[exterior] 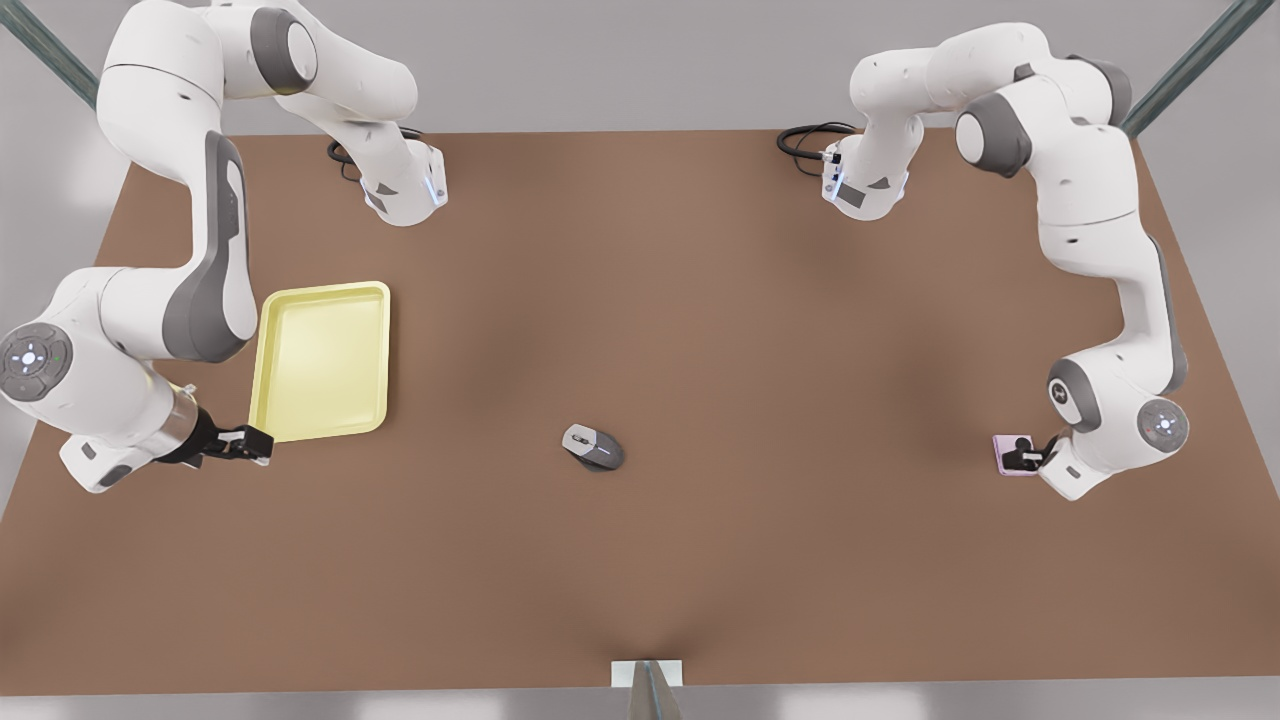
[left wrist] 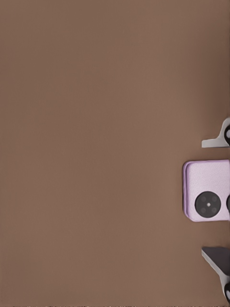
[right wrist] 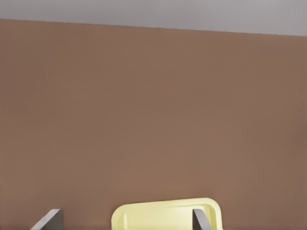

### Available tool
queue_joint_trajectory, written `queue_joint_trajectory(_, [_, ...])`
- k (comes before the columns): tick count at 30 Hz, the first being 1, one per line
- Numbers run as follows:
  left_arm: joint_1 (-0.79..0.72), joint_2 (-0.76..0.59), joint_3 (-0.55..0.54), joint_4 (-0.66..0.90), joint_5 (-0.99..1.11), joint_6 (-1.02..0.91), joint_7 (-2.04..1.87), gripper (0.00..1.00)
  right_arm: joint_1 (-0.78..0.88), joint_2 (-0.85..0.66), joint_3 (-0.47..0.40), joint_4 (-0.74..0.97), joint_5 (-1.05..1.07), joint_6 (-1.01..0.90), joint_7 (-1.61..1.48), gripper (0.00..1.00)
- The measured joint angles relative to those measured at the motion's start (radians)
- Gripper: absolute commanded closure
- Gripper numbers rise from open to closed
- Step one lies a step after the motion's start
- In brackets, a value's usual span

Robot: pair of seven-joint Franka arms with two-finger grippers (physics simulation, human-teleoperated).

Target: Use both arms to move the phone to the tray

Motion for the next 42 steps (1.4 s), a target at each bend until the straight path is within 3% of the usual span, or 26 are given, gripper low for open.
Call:
queue_joint_trajectory(11, [0.004,0.044,-0.004,0.0,-0.033,0.072,0.057,0.0,-0.065,0.029,0.0,-0.004,0.097,0.002,-0.019,0.0])
queue_joint_trajectory(17, [0.004,0.024,-0.003,-0.042,-0.041,0.07,0.07,0.0,-0.053,0.025,0.009,0.0,0.021,0.019,-0.067,0.0])
queue_joint_trajectory(22, [0.001,0.037,-0.002,-0.045,-0.04,0.071,0.059,0.0,0.014,-0.153,0.007,-0.113,-0.02,-0.024,-0.063,0.0])
queue_joint_trajectory(25, [0.001,0.051,-0.001,-0.044,-0.038,0.075,0.049,0.0,0.015,-0.182,0.004,-0.082,-0.017,-0.082,-0.06,0.0])
queue_joint_trajectory(29, [0.001,0.061,-0.001,-0.041,-0.037,0.081,0.038,0.0,-0.015,-0.251,-0.013,-0.215,0.017,-0.064,-0.041,0.0])
queue_joint_trajectory(34, [0.001,0.06,-0.001,-0.041,-0.035,0.084,0.028,0.0,-0.006,-0.221,-0.011,-0.184,0.024,-0.056,-0.015,0.0])
queue_joint_trajectory(37, [0.001,0.061,-0.001,-0.04,-0.035,0.085,0.023,0.09,-0.004,-0.19,-0.011,-0.152,0.023,-0.052,-0.003,0.0])
queue_joint_trajectory(42, [0.001,0.063,-0.001,-0.04,-0.035,0.086,0.014,0.1,-0.003,-0.176,-0.011,-0.143,0.024,-0.047,0.013,0.0])
